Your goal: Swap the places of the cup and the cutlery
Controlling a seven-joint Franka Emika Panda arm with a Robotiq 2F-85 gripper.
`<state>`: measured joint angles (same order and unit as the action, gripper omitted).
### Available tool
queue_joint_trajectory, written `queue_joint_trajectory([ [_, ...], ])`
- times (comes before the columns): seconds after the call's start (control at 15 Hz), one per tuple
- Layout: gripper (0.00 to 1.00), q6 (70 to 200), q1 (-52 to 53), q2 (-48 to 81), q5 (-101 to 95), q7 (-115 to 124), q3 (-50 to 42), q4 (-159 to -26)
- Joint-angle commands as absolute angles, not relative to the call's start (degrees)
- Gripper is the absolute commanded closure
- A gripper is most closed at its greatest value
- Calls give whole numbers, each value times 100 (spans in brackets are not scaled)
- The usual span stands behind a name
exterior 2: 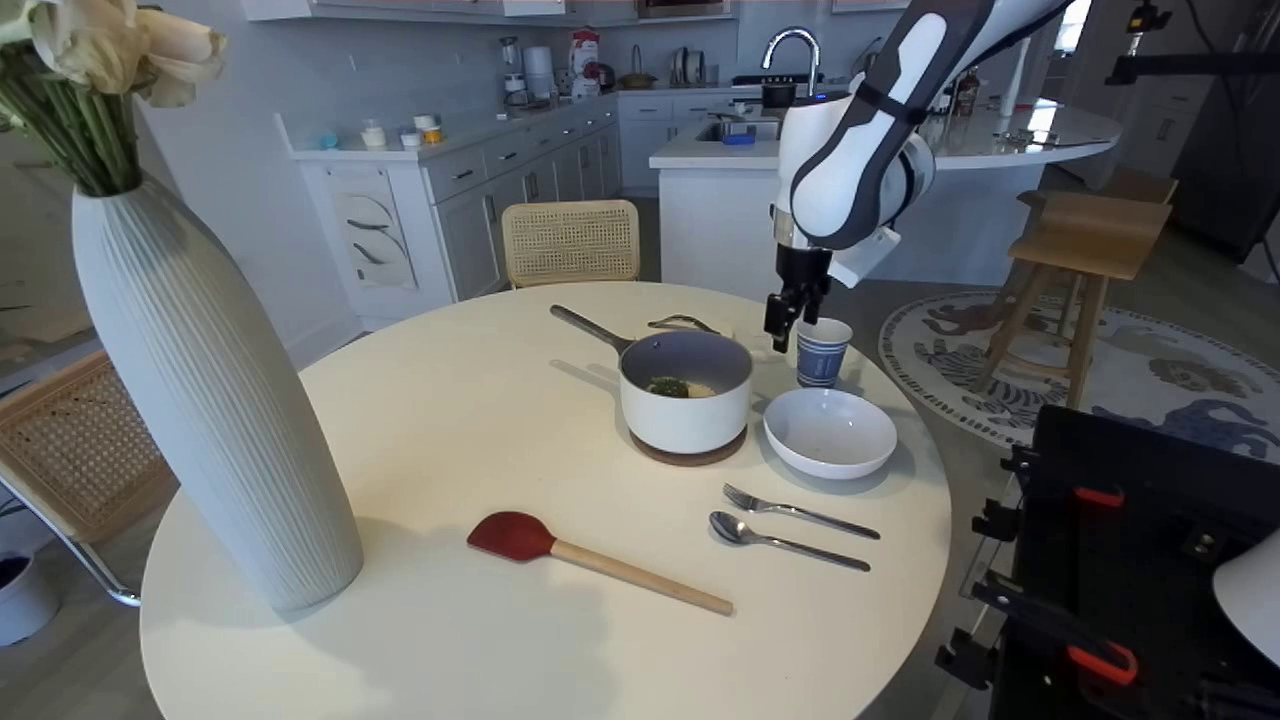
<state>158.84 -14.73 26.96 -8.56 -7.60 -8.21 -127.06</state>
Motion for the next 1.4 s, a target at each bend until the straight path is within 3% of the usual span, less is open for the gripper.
queue_joint_trajectory([
  [0.0, 0, 15498, -1345, 2076, -865, -869, -922, -12890],
  [0.47, 0, 14756, -1336, 1558, -866, -1184, -883, -12815],
  [0.53, 0, 15192, -1279, 1818, -870, -887, -958, -12737],
  [1.33, 0, 14902, -1291, 1710, -876, -1101, -944, -12738],
])
